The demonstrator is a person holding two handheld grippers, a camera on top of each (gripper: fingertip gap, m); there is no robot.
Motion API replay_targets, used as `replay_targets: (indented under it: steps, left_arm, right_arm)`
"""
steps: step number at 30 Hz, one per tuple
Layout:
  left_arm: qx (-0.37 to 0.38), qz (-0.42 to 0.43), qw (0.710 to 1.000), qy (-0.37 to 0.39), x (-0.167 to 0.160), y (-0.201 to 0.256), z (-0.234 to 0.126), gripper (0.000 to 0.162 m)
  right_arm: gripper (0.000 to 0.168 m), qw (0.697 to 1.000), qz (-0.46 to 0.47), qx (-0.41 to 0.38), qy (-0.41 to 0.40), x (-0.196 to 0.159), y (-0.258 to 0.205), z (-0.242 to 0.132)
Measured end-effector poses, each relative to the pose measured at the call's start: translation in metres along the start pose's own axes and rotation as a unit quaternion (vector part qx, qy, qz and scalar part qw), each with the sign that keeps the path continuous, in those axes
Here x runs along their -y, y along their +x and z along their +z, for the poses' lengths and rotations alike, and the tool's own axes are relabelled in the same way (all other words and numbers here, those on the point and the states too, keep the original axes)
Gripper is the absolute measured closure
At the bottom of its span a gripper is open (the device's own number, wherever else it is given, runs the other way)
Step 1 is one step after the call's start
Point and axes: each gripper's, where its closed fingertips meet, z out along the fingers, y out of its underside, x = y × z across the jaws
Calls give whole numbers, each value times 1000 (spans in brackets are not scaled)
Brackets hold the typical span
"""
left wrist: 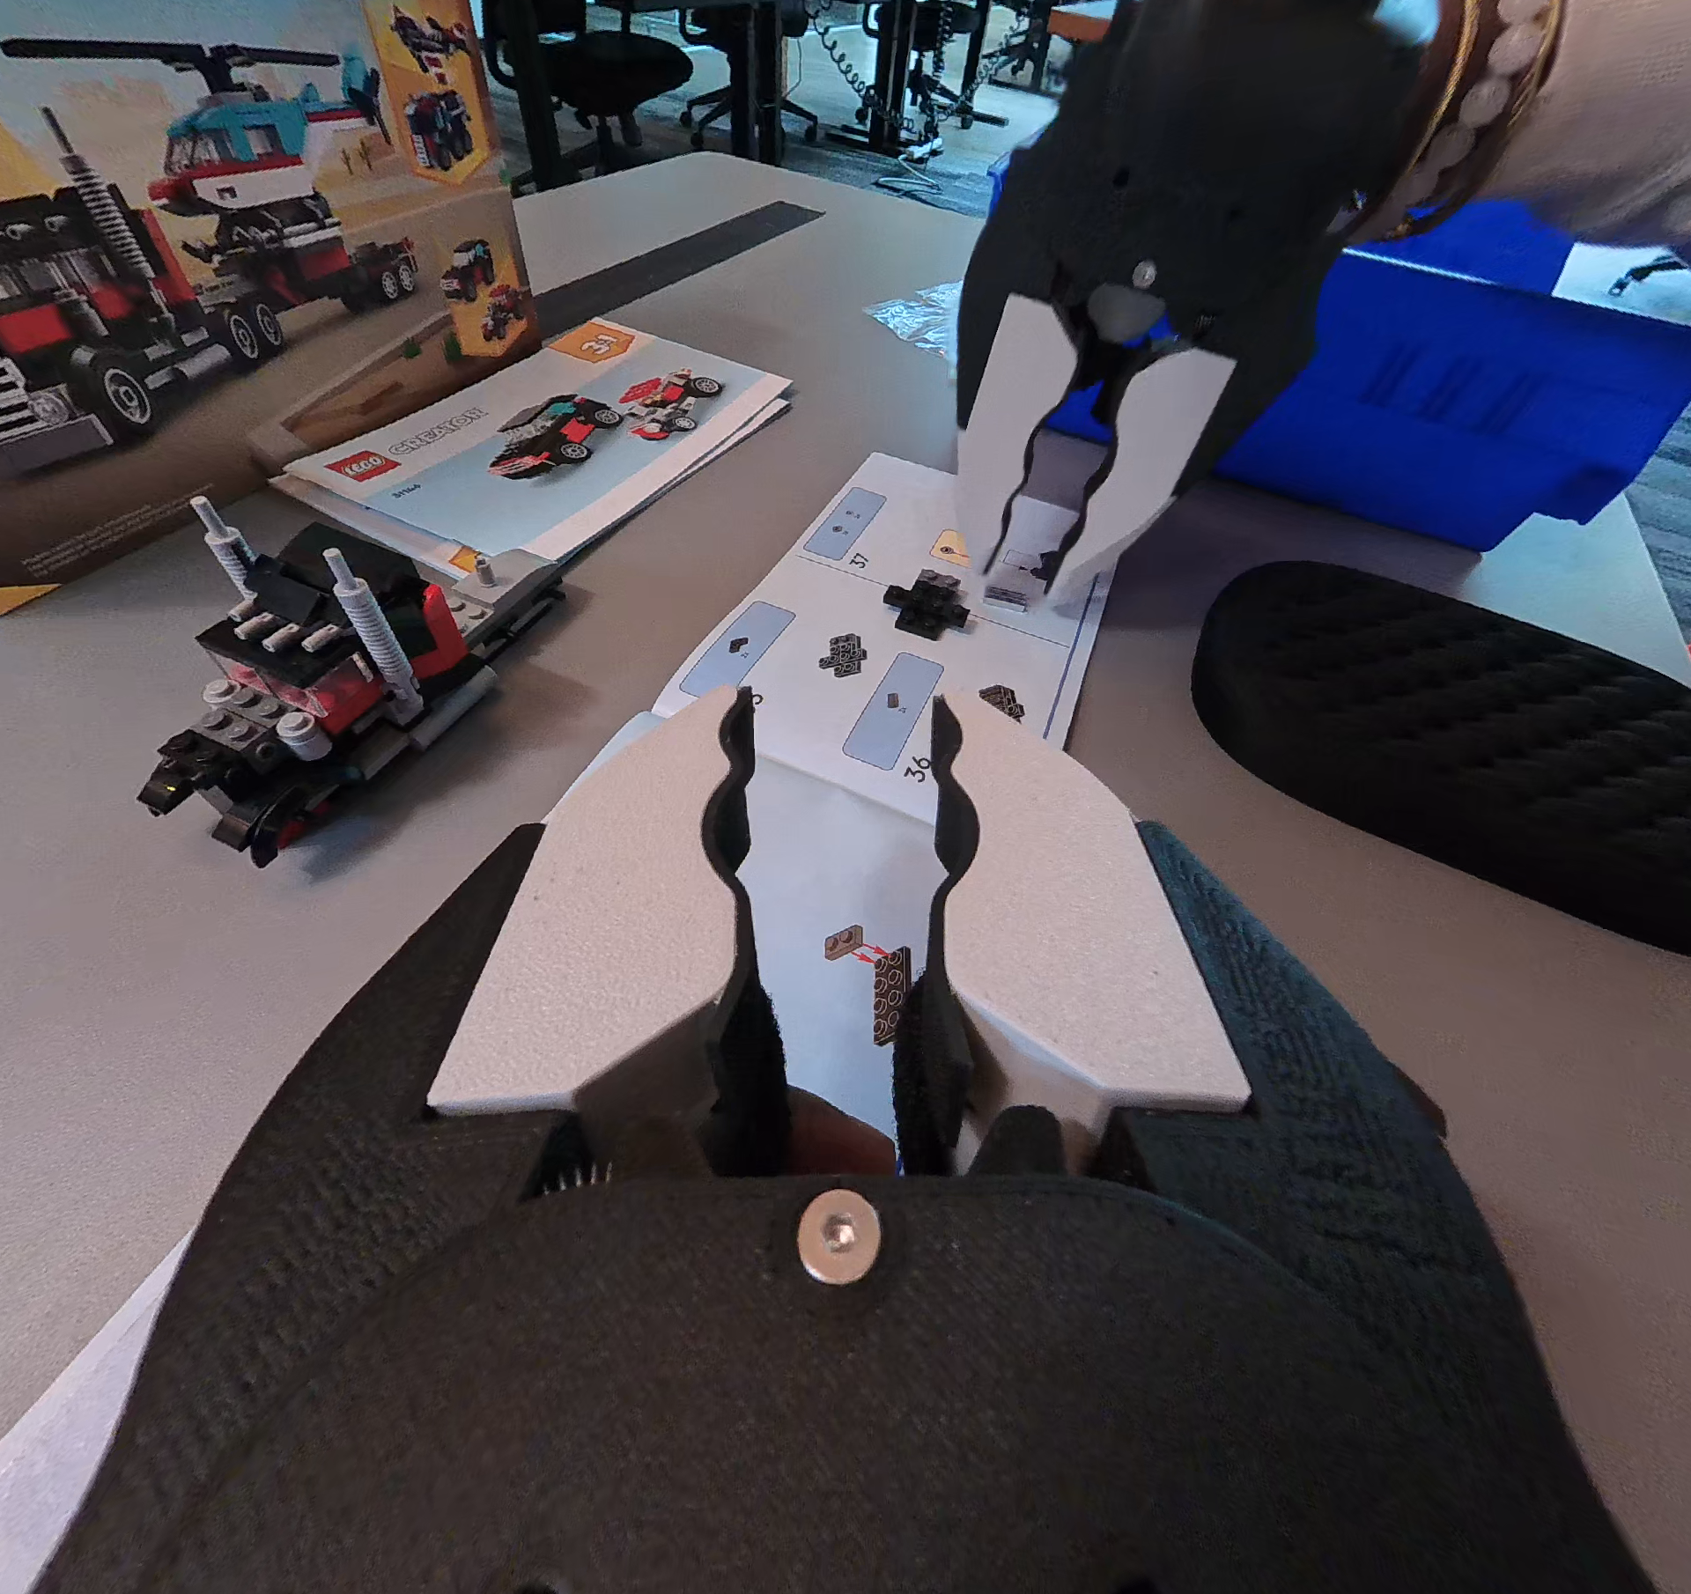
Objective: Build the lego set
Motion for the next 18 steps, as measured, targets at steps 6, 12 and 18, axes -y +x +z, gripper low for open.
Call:
replay_targets:
  steps: [6,12,18]
  left_arm:
    - [3,7,1000,-4,-2,-1,0,124]
    - [17,14,1000,-13,-6,-4,1,124]
    - [23,14,1000,16,0,-6,-3,125]
  right_arm:
    - [142,996,32,-42,75,0,-8,-69]
    - [142,982,76,-68,156,-52,-67,-160]
    - [146,987,127,1,98,-137,-148,-145]
